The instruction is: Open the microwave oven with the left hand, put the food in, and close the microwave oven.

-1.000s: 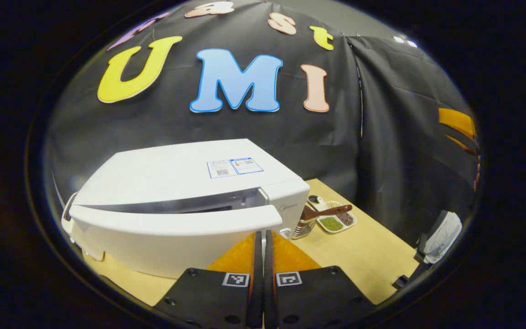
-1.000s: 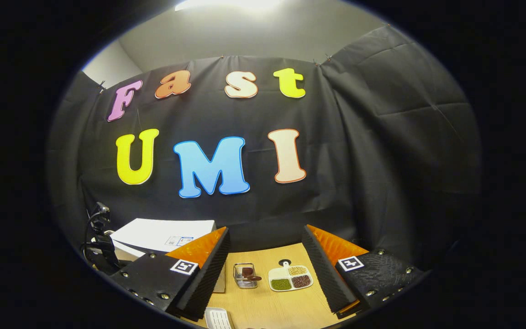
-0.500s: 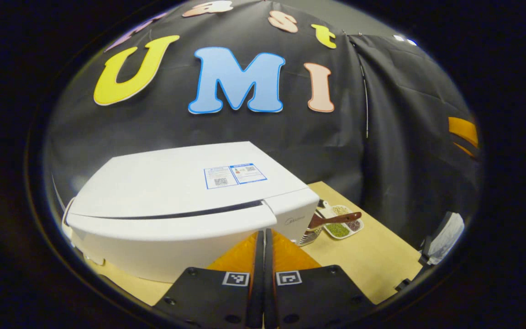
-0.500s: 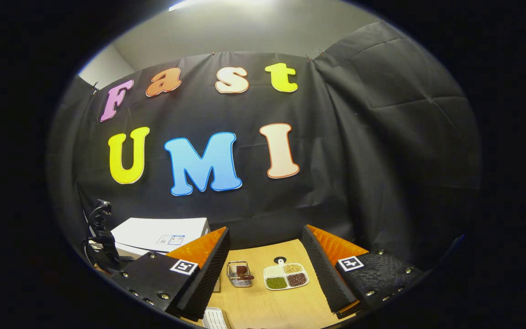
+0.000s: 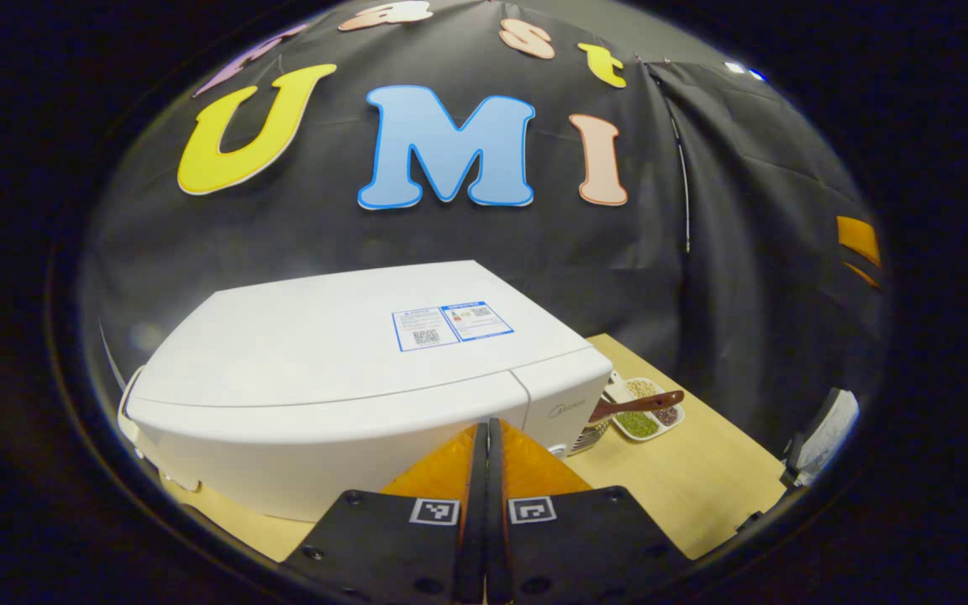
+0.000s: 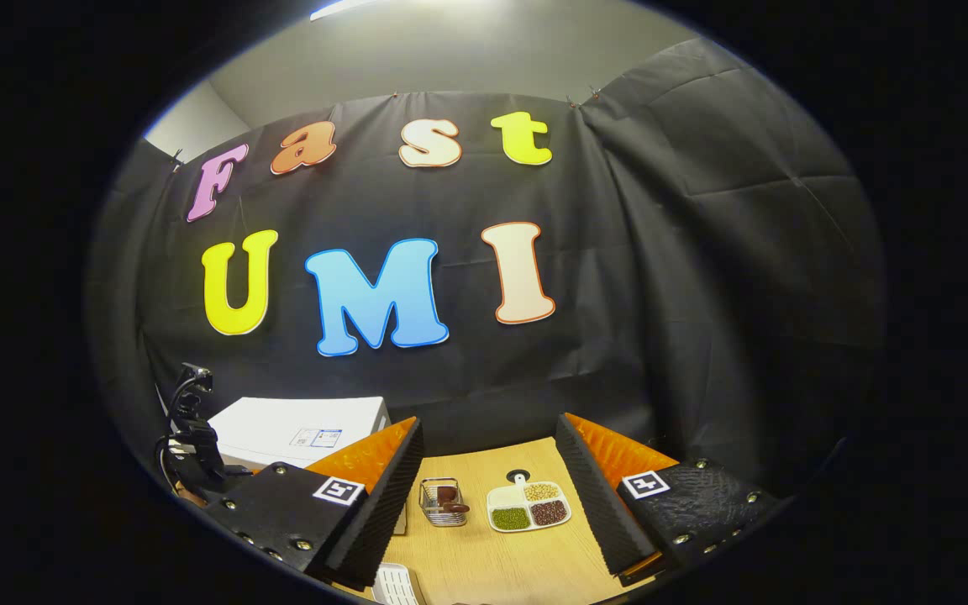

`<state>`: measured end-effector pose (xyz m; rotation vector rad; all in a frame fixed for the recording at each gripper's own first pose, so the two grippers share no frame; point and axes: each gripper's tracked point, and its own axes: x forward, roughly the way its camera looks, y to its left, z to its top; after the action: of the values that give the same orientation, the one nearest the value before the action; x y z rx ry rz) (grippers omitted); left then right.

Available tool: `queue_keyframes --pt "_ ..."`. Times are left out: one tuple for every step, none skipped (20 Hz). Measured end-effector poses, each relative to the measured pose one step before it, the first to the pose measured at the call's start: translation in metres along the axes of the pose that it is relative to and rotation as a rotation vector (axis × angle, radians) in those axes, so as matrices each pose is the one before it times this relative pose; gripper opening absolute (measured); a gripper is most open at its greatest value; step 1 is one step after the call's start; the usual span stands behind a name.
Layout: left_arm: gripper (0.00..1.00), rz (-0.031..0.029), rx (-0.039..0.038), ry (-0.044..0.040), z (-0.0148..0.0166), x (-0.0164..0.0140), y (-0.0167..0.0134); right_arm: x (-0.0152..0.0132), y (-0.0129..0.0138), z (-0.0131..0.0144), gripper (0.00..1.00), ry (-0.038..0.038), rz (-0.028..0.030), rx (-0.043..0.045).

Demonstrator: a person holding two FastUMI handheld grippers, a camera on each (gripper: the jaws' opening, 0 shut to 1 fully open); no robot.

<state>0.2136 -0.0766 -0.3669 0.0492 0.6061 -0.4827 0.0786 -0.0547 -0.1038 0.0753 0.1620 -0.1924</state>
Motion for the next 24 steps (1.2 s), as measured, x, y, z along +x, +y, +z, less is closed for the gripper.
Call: queue_keyframes --pt "0.07 0.00149 0.00013 0.00450 -0.00074 0.00017 0.00138 -0.00106 0.00325 -0.00181 0.95 0.00330 0.00649 -0.00095" --pt "0.07 0.02095 0.00939 -0.00090 0.00070 -0.00253 0.00397 0.00019 0.00315 0.00054 0.95 0.00001 0.00443 -0.00180" --pt "0.07 0.02813 0.01767 -0.01023 0.00340 -0.00567 0.00545 -0.00100 0.00315 0.00175 0.95 -0.00267 0.00615 0.00219" --pt "0.06 0.02076 0.02565 -0.02298 0.00831 -0.00868 0.00504 -0.00123 0.00586 0.00321 0.95 -0.00507 0.00976 0.00393" --pt "0.07 0.00712 0.02438 -0.03626 0.01335 -0.01435 0.00053 -0.00101 0.00740 0.00256 0.95 -0.00623 0.01219 0.00065" --pt "0.07 0.00698 0.02481 -0.05332 0.01873 -0.01432 0.00347 -0.00050 0.00770 0.00422 0.96 -0.00764 0.01266 -0.00203" --pt "0.08 -0.00041 0.01506 -0.05909 0.02799 -0.02476 -0.00046 0.00017 0.00865 0.00427 0.95 -0.00862 0.01675 -0.00112" --pt "0.39 0.02052 0.00217 -0.06312 0.02661 -0.01905 0.00702 -0.00012 0.01118 0.00633 0.96 -0.00968 0.02203 -0.00043" --pt "0.69 0.03239 -0.00632 -0.05095 0.02330 -0.01647 0.01108 0.00136 0.00980 0.00300 0.96 -0.00629 0.02316 -0.00286" --pt "1.00 0.04270 -0.00631 -0.04687 0.02656 -0.01854 0.01289 0.00161 0.00923 0.00447 0.96 -0.00594 0.01622 -0.00581" --pt "0.97 0.04003 -0.00764 -0.05295 0.02620 -0.01522 0.01258 0.00032 0.00804 0.00319 0.95 -0.00463 0.01518 -0.00769" --pt "0.97 0.02633 -0.01300 -0.03590 0.02251 -0.01443 0.01342 0.00066 0.00830 0.00587 0.95 -0.00574 0.01396 -0.00718" --pt "0.97 0.02760 -0.01784 -0.02207 0.02255 -0.01240 0.00727 -0.00012 0.00767 0.00672 0.96 -0.00664 0.01286 -0.00372" --pt "0.97 0.02993 -0.01449 -0.01631 0.01805 -0.01106 0.01178 -0.00095 0.00867 0.00824 0.96 -0.00752 0.01544 -0.00124" --pt "0.96 0.02324 -0.01250 -0.01530 0.01559 -0.00928 0.01214 -0.00136 0.00877 0.00771 0.96 -0.00771 0.01303 0.00101" --pt "0.95 0.01077 -0.01645 -0.00973 0.01198 -0.01145 0.00754 -0.00125 0.00914 0.00884 0.95 -0.00588 0.01528 0.00360" --pt "0.97 0.00939 -0.01721 -0.00706 0.01012 -0.00885 0.00799 -0.00183 0.00850 0.00691 0.96 -0.00522 0.01254 0.00533" --pt "0.95 0.01185 -0.01103 -0.01078 0.00931 -0.01103 0.00891 -0.00176 0.00771 0.00830 0.95 -0.00805 0.01019 0.00414" --pt "0.96 0.02011 -0.00191 -0.01110 0.00632 -0.00948 0.01288 -0.00159 0.00570 0.00683 0.95 -0.01058 0.00401 -0.00292" --pt "0.96 0.01893 0.00419 -0.01135 0.00791 -0.00866 0.01116 -0.00110 0.00649 0.00666 0.95 -0.00996 0.00452 -0.00972" --pt "0.95 0.01802 0.00713 -0.00939 0.00597 -0.00644 0.01103 -0.00233 0.00586 0.00418 0.95 -0.00788 0.00236 -0.01056" --pt "0.96 0.00915 0.00557 -0.00947 0.00665 -0.00631 0.00844 -0.00227 0.00583 0.00389 0.95 -0.00445 0.00330 -0.00661" --pt "0.97 0.00460 0.00136 -0.00566 0.00539 -0.00498 0.00663 -0.00314 0.00662 0.00199 0.95 -0.00311 0.00390 -0.00291" --pt "0.94 0.00132 -0.00038 -0.00277 0.00299 -0.00392 0.00562 -0.00285 0.00535 0.00211 0.95 -0.00399 0.00141 -0.00027"
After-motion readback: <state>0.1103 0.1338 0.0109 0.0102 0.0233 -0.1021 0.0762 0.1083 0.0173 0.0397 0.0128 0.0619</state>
